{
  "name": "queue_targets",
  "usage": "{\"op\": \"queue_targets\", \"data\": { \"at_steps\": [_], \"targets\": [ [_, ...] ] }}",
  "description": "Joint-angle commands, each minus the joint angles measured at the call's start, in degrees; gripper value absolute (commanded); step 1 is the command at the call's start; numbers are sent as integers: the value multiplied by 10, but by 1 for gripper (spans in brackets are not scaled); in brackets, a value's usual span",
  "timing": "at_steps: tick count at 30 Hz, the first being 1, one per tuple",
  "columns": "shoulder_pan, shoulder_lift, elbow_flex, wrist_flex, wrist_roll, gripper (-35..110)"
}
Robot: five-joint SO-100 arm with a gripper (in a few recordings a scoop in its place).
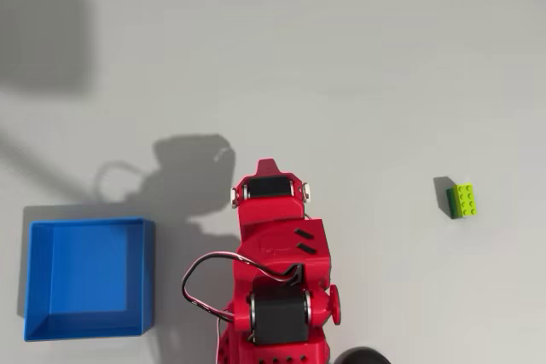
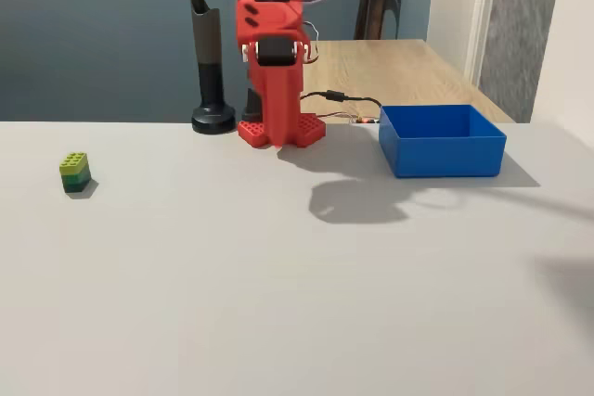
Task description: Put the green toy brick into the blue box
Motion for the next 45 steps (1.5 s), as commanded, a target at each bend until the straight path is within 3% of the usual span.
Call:
{"op": "queue_targets", "data": {
  "at_steps": [1, 17, 22, 34, 45],
  "targets": [
    [12, -69, -98, 17, 29, 0],
    [172, -356, -341, 91, 135, 4],
    [265, -417, -400, 105, 165, 18],
    [464, -558, -491, 105, 173, 22],
    [569, -663, -515, 77, 176, 20]
  ]
}}
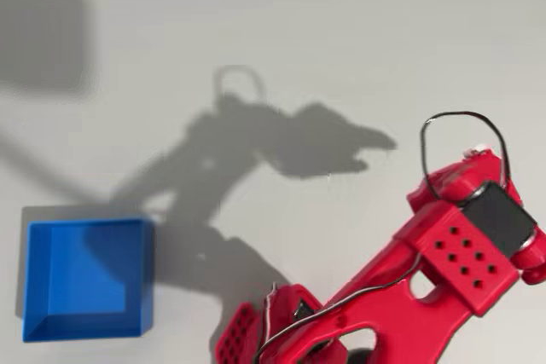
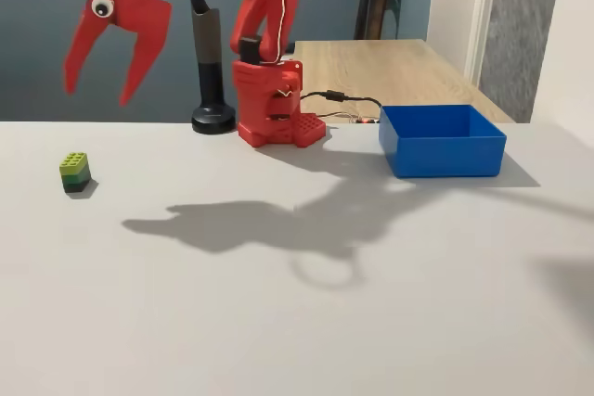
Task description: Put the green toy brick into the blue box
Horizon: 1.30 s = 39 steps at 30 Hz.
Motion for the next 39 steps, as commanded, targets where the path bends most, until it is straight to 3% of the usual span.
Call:
{"op": "queue_targets", "data": {
  "at_steps": [1, 6, 39],
  "targets": [
    [34, -18, -28, -29, -4, 20],
    [55, -65, -11, -87, -25, 21],
    [72, -241, -21, -221, -32, 18]
  ]
}}
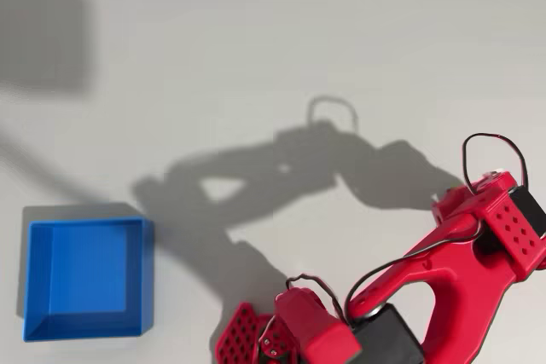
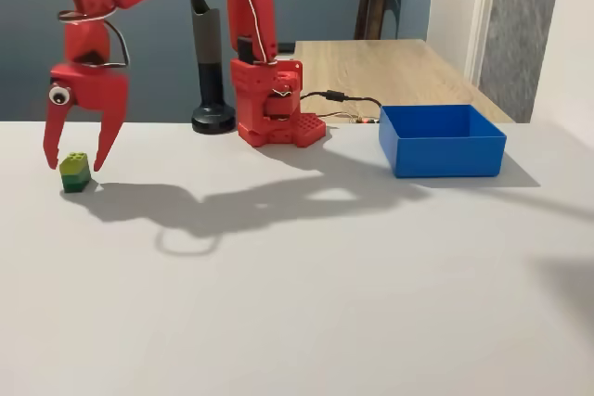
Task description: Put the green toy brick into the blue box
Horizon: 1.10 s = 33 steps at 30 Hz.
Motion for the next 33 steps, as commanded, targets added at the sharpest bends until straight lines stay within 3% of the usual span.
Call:
{"op": "queue_targets", "data": {
  "at_steps": [1, 12, 33],
  "targets": [
    [12, 4, -20, -12, -3, 18],
    [14, -6, -21, -26, -3, 1],
    [-85, 49, -99, 129, 5, 0]
  ]
}}
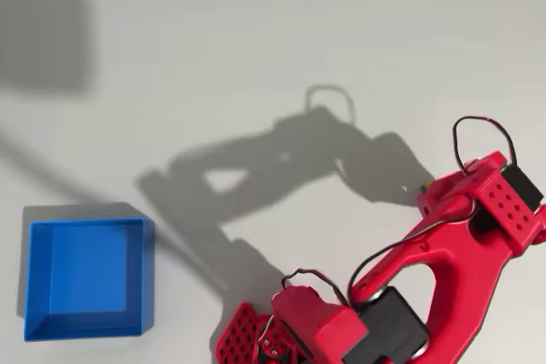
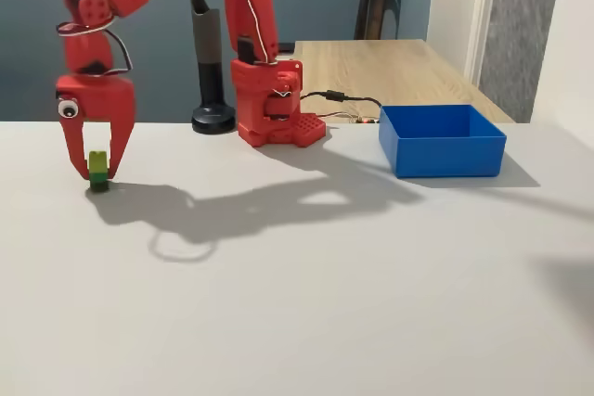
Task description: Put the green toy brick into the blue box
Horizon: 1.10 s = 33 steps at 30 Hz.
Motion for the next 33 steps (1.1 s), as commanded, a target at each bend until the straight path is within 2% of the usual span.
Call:
{"op": "queue_targets", "data": {
  "at_steps": [1, 12, 33],
  "targets": [
    [-41, 88, -47, 36, 4, 0],
    [-215, 267, -11, 66, -5, 0],
    [-724, 365, 44, 64, -33, 0]
  ]
}}
